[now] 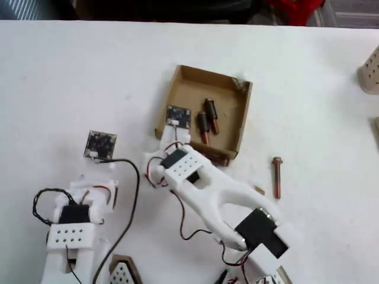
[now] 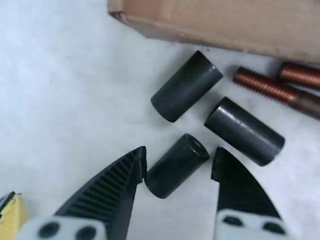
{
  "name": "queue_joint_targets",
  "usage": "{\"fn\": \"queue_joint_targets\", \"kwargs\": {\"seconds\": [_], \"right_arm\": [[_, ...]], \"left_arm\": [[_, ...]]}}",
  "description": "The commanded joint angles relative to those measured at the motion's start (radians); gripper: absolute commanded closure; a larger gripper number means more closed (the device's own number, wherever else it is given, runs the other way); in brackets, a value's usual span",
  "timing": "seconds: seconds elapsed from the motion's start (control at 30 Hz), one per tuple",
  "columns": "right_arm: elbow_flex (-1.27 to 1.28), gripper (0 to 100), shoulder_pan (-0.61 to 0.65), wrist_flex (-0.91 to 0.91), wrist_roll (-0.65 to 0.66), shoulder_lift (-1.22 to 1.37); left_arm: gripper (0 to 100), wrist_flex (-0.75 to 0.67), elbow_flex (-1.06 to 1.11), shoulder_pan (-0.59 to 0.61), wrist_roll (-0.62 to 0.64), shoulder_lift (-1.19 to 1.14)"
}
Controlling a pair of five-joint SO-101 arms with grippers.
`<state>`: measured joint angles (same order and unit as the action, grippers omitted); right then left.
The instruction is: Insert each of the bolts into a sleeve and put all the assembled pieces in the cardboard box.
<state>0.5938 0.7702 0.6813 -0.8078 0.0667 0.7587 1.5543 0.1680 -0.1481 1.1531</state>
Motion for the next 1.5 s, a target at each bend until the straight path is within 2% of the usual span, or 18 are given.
{"fn": "queue_joint_targets", "kwargs": {"seconds": [0.0, 0.07, 0.17, 0.27, 0.43, 0.7, 0.8, 0.87, 1.07, 1.23, 1.47], "right_arm": [[-0.026, 89.2, -0.007, 0.012, 0.034, -0.012], [-0.032, 99.2, -0.007, 0.039, 0.1, -0.016], [-0.034, 95.0, -0.012, 0.104, 0.127, -0.039], [-0.037, 98.6, -0.027, 0.191, 0.155, -0.097], [-0.031, 98.2, -0.116, 0.355, 0.387, -0.262], [-0.029, 98.1, -0.484, 0.575, 0.818, -0.39], [0.029, 98.1, -0.638, 0.564, 0.937, -0.39], [0.098, 98.1, -0.682, 0.495, 0.993, -0.39], [0.236, 96.8, -0.694, 0.315, 1.04, -0.39], [0.238, 86.2, -0.704, 0.311, 1.042, -0.39], [0.236, 86.1, -0.705, 0.378, 1.045, -0.401]], "left_arm": [[98, -0.002, -0.041, 0.008, 0.005, 0.005], [98, -0.002, -0.041, 0.008, 0.005, 0.005], [98, -0.002, -0.041, 0.008, 0.005, 0.005], [98, -0.002, -0.041, 0.008, 0.005, 0.005], [98, -0.002, -0.041, 0.008, 0.005, 0.005], [98, -0.002, -0.041, 0.008, 0.005, 0.005], [98, -0.002, -0.041, 0.008, 0.005, 0.005], [98, -0.002, -0.041, 0.008, 0.005, 0.005], [98, -0.002, -0.038, 0.008, 0.005, 0.005], [98, -0.002, -0.026, 0.008, 0.003, 0.01], [98, -0.002, -0.026, 0.008, 0.003, 0.01]]}}
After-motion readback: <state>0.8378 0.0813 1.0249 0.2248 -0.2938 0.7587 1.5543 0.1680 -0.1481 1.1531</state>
